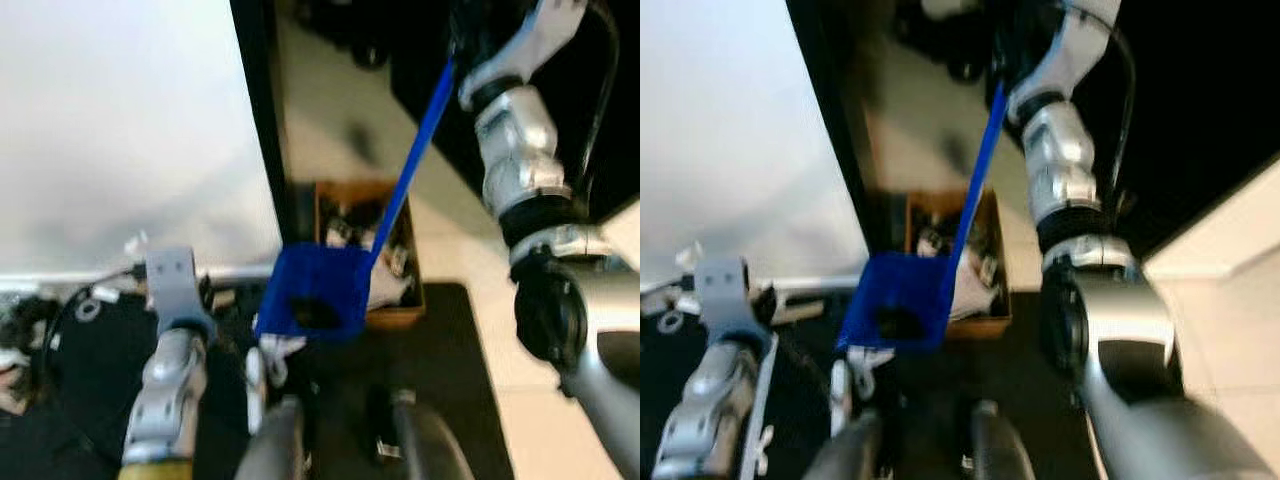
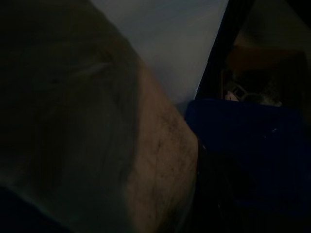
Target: Sweep floor
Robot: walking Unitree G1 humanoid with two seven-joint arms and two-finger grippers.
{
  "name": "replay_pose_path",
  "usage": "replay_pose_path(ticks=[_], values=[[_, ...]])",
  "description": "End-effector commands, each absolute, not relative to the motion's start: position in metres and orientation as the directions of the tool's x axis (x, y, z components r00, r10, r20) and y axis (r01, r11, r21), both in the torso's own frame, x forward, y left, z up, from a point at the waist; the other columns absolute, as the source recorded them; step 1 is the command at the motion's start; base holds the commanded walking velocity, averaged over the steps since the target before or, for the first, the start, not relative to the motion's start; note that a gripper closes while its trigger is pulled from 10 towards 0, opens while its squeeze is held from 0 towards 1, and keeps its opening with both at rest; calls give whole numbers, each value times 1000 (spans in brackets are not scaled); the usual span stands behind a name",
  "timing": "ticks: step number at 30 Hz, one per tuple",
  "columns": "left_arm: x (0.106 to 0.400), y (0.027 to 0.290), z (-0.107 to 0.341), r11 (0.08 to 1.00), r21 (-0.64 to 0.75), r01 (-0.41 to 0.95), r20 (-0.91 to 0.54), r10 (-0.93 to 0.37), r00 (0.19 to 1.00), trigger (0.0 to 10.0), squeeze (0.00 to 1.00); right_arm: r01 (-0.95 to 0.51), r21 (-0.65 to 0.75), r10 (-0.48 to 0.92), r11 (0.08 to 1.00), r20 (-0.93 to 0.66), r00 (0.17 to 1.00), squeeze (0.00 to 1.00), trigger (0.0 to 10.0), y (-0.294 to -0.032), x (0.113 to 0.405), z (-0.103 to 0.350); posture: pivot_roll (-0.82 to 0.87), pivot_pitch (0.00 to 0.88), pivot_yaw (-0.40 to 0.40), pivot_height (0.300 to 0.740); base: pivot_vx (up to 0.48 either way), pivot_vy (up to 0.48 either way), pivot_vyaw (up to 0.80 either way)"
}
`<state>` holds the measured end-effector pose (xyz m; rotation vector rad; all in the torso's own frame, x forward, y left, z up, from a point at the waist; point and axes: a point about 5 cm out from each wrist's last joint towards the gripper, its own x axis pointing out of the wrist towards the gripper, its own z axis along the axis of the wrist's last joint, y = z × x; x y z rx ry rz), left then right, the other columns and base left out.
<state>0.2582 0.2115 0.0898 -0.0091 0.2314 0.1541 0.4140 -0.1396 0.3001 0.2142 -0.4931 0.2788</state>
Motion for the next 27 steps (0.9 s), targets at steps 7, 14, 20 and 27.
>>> replay_pose_path(ticks=[7,14,20,27], values=[[253,213,86,987,17,-158,-243,157,957,10000,0,-276,113,170,954,554,815,0,10000,-151,411,316,157,184,-29,740,0,0,0],[252,213,85,987,16,-159,-247,158,956,10000,0,-229,74,151,971,556,818,0,10000,-164,412,326,158,190,-30,740,0,0,0],[250,213,84,987,16,-158,-250,157,955,10000,0,-246,-118,267,962,592,760,0,10000,-145,408,341,160,192,-31,740,0,0,0],[248,214,84,986,15,-165,-247,164,955,10000,0,-309,-297,429,903,644,634,0,10000,-102,398,357,177,190,-41,740,0,0,0]])
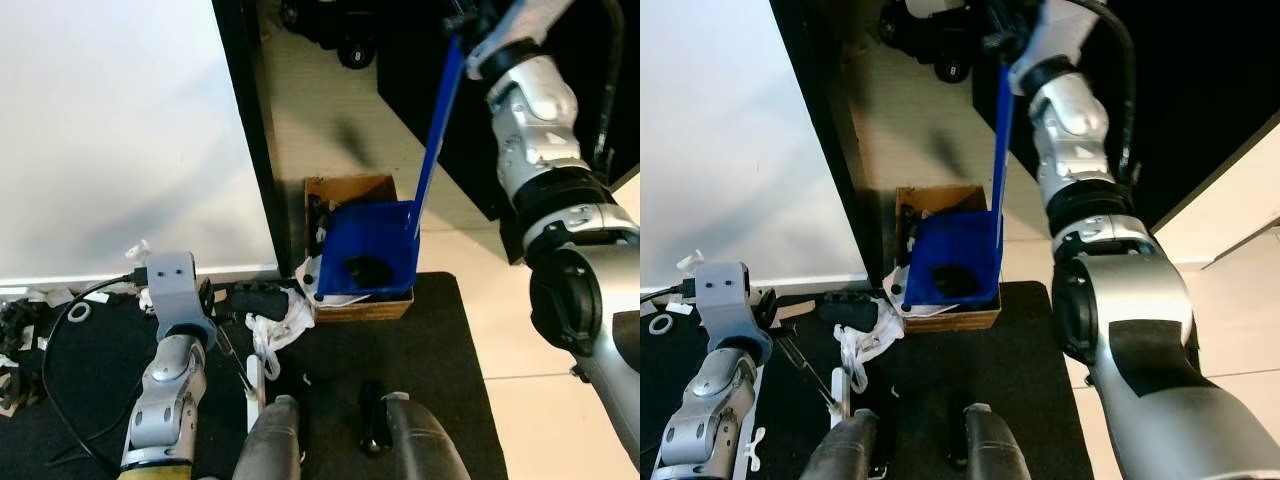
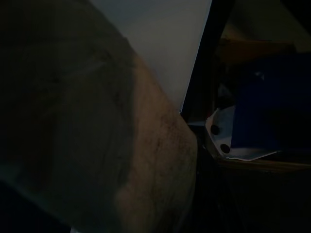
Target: Sweep floor
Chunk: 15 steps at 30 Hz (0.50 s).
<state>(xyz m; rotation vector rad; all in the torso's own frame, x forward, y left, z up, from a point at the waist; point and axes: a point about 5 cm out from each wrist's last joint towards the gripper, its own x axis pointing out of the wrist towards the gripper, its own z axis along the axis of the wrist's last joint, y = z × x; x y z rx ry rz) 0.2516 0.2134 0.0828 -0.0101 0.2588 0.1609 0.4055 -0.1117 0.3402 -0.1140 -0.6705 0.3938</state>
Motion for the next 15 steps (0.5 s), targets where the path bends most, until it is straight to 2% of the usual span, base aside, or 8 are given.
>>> replay_pose_path(ticks=[1,5,6,9,11,12,13,15], values=[[248,214,84,986,15,-165,-247,164,955,10000,0,-309,-297,429,903,644,634,0,10000,-102,398,357,177,190,-41,740,0,0,0],[246,215,84,985,15,-172,-246,170,954,10000,0,-321,-404,516,857,659,548,0,10000,-78,389,360,188,187,-46,740,0,0,0],[246,215,84,985,15,-172,-246,170,954,10000,0,-321,-404,516,857,659,548,0,10000,-78,389,360,188,187,-46,740,0,0,0],[245,216,84,984,15,-176,-245,174,954,10000,0,-323,-492,588,809,664,462,0,10000,-59,379,360,193,185,-50,740,0,0,0],[245,216,84,984,15,-176,-245,174,954,10000,0,-323,-492,588,809,664,462,0,10000,-59,379,360,193,185,-50,740,0,0,0],[244,216,84,984,14,-175,-244,174,954,10000,0,-322,-564,649,760,656,385,0,10000,-43,370,358,196,179,-51,740,0,0,0],[244,216,84,984,14,-175,-244,174,954,10000,0,-322,-564,649,760,656,385,0,10000,-43,370,358,196,179,-51,740,0,0,0],[245,215,84,985,14,-174,-243,172,955,10000,0,-315,-625,700,714,640,316,0,10000,-31,362,353,196,176,-51,740,0,0,0]])
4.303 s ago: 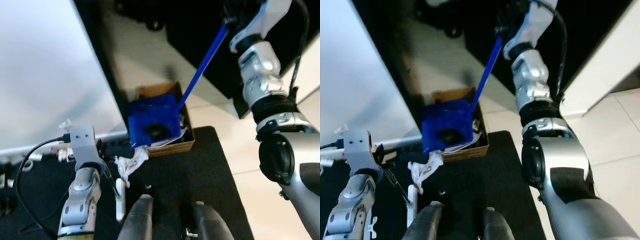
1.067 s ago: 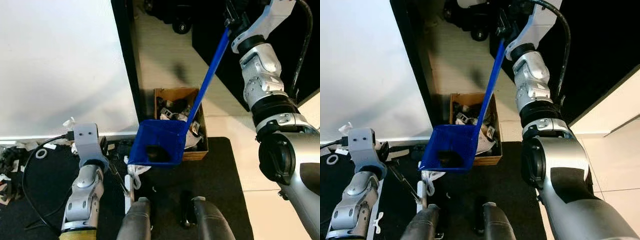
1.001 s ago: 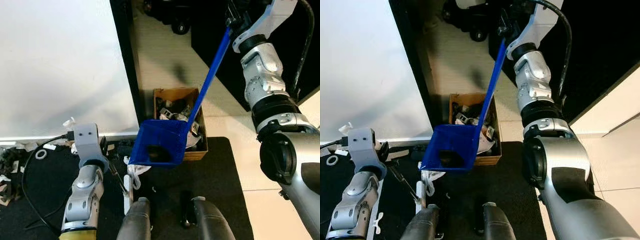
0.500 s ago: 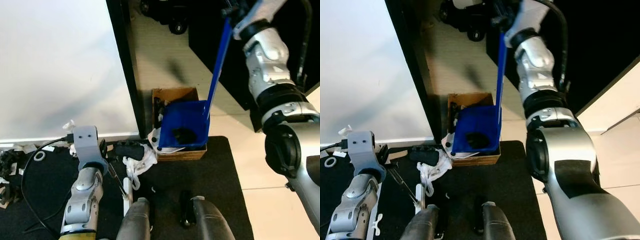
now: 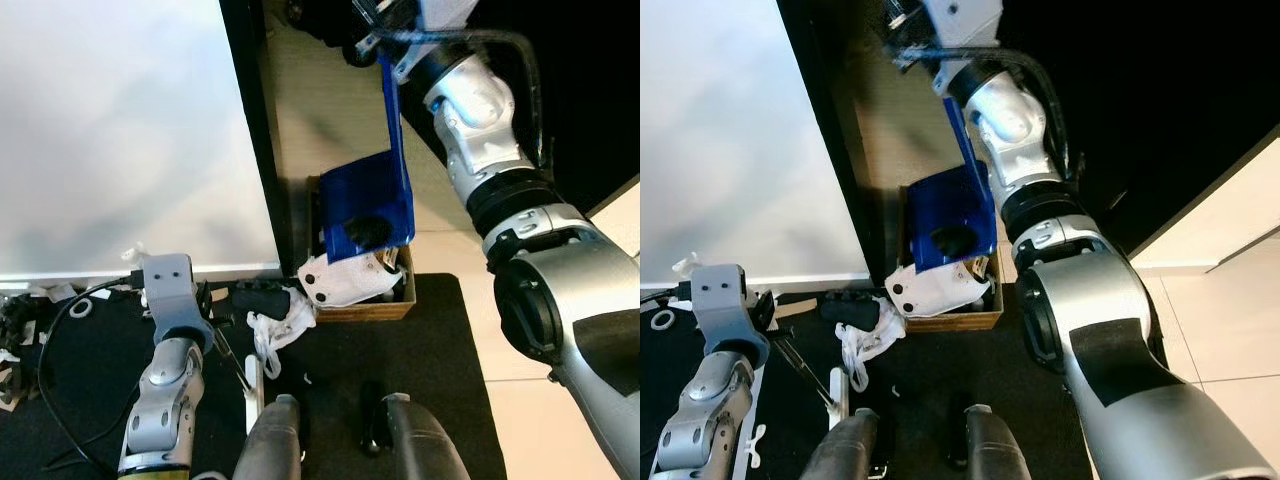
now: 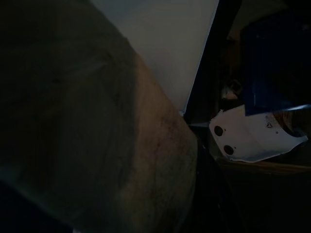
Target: Sweep floor
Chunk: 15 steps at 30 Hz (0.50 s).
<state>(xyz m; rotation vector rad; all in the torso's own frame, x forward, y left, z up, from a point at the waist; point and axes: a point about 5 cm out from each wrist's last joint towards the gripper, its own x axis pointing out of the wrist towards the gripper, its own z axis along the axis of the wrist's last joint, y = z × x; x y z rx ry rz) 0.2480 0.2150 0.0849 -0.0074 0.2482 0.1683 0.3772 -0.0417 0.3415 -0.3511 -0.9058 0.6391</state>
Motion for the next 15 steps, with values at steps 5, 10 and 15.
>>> replay_pose_path(ticks=[5,10,15], values=[[245,214,84,985,12,-171,-242,169,955,10000,0,-276,-749,797,602,580,165,0,10000,-7,342,337,197,170,-50,740,0,0,0],[246,213,84,986,10,-168,-241,166,956,10000,0,-228,-831,860,507,507,61,0,10000,5,329,323,194,165,-51,740,0,0,0],[247,212,84,986,7,-165,-240,162,957,10000,0,-116,-917,921,381,387,-42,0,10000,14,314,303,195,160,-49,740,0,0,0]])
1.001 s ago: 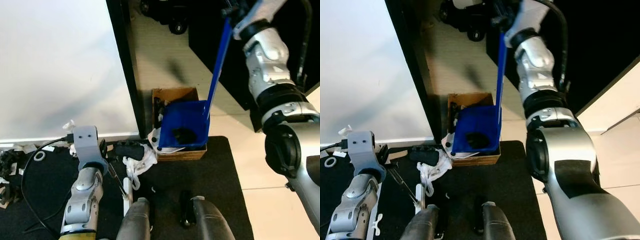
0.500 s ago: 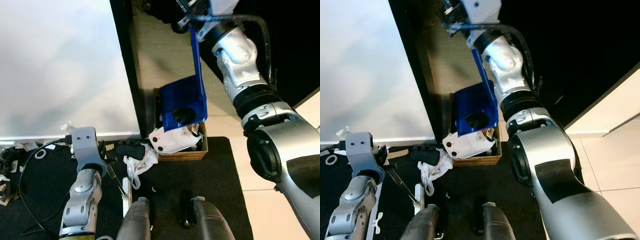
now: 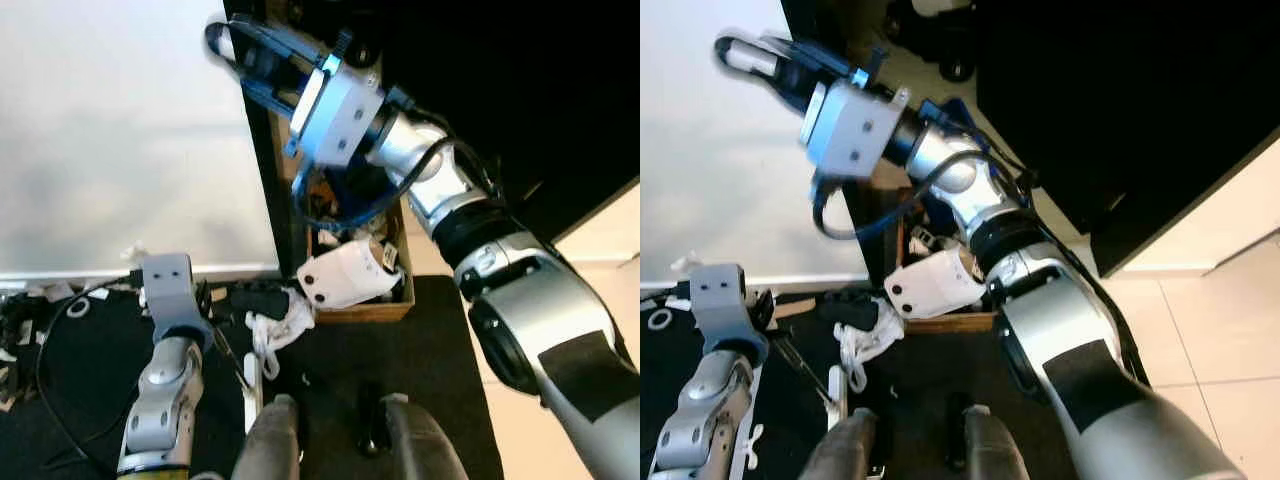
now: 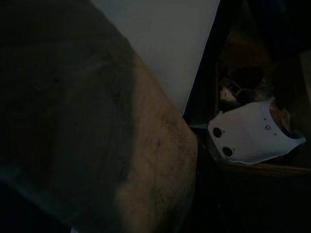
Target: Sweep floor
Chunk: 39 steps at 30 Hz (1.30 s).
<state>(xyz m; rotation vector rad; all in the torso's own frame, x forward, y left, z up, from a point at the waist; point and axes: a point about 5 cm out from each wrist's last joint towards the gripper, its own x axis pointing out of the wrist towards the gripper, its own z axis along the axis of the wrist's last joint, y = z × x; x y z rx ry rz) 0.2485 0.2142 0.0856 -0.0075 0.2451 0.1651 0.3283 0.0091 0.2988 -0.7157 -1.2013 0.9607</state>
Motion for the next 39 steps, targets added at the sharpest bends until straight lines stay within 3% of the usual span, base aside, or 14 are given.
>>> replay_pose_path(ticks=[1,7,14,22,25,30,34,39], values=[[247,212,84,986,7,-165,-240,162,957,10000,0,-116,-917,921,381,387,-42,0,10000,14,314,303,195,160,-49,740,0,0,0],[249,211,85,988,6,-155,-239,152,959,10000,0,48,-961,961,272,269,-63,0,10000,21,307,284,188,161,-36,740,0,0,0],[251,209,85,990,6,-144,-240,141,960,10000,0,73,-972,973,225,220,-74,0,10000,22,305,272,183,159,-27,740,0,0,0],[253,207,85,991,6,-136,-242,134,961,10000,0,104,-960,965,261,256,-57,0,10000,18,309,269,176,156,-27,740,0,0,0],[254,206,85,991,4,-137,-242,134,961,10000,0,100,-945,950,311,314,7,0,10000,11,317,275,174,153,-27,740,0,0,0],[255,206,84,991,3,-133,-243,130,961,10000,0,56,-863,834,502,500,231,0,10000,-16,344,295,171,153,-21,740,0,0,0],[255,206,84,992,6,-124,-245,121,962,10000,0,32,-724,647,689,634,424,0,10000,-53,364,308,163,153,-8,740,0,0,0],[257,207,85,993,9,-118,-244,117,963,10000,0,41,-660,555,750,663,503,0,10000,-75,370,309,151,151,2,740,0,0,0]])
